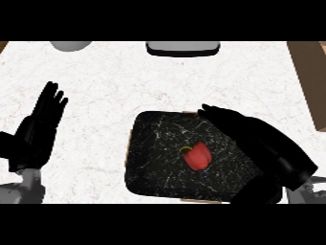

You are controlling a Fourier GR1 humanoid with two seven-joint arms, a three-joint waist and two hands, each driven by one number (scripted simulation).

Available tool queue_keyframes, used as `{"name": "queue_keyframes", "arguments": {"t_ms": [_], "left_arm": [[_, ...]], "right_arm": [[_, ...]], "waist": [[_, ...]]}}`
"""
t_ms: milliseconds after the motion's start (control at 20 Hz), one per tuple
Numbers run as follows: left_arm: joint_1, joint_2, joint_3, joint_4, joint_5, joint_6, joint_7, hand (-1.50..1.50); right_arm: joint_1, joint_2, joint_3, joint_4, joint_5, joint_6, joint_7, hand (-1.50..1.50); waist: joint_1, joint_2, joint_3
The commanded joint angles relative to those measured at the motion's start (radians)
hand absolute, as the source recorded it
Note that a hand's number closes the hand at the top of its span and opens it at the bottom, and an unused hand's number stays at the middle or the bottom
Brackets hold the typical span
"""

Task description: Pick the bell pepper from the tray and place it in the cardboard box

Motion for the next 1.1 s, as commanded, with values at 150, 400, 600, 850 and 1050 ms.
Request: {"name": "queue_keyframes", "arguments": {"t_ms": [150, 400, 600, 850, 1050], "left_arm": [[-0.005, -0.009, 0.056, -0.016, -0.008, -0.046, 0.037, 0.00], [-0.092, -0.064, 0.051, 0.089, -0.061, -0.028, 0.020, 0.00], [-0.006, -0.069, 0.064, 0.016, -0.077, -0.062, 0.019, 0.00], [-0.037, -0.072, 0.089, 0.006, -0.079, -0.062, 0.050, 0.00], [-0.028, -0.096, 0.072, -0.015, -0.109, -0.070, 0.056, 0.00]], "right_arm": [[0.038, 0.061, -0.015, 0.077, 0.131, -0.039, -0.125, -1.50], [0.021, 0.113, -0.002, 0.097, 0.151, 0.016, -0.075, -1.50], [0.087, 0.113, -0.005, 0.088, 0.214, 0.012, -0.151, -1.50], [0.077, 0.109, -0.007, 0.159, 0.299, -0.029, -0.204, -1.50], [0.097, 0.188, 0.063, 0.204, 0.390, -0.096, -0.201, -1.50]], "waist": [[0.001, 0.000, 0.000], [-0.003, 0.001, 0.000], [-0.001, 0.000, 0.000], [-0.002, 0.000, 0.000], [-0.002, 0.000, 0.000]]}}
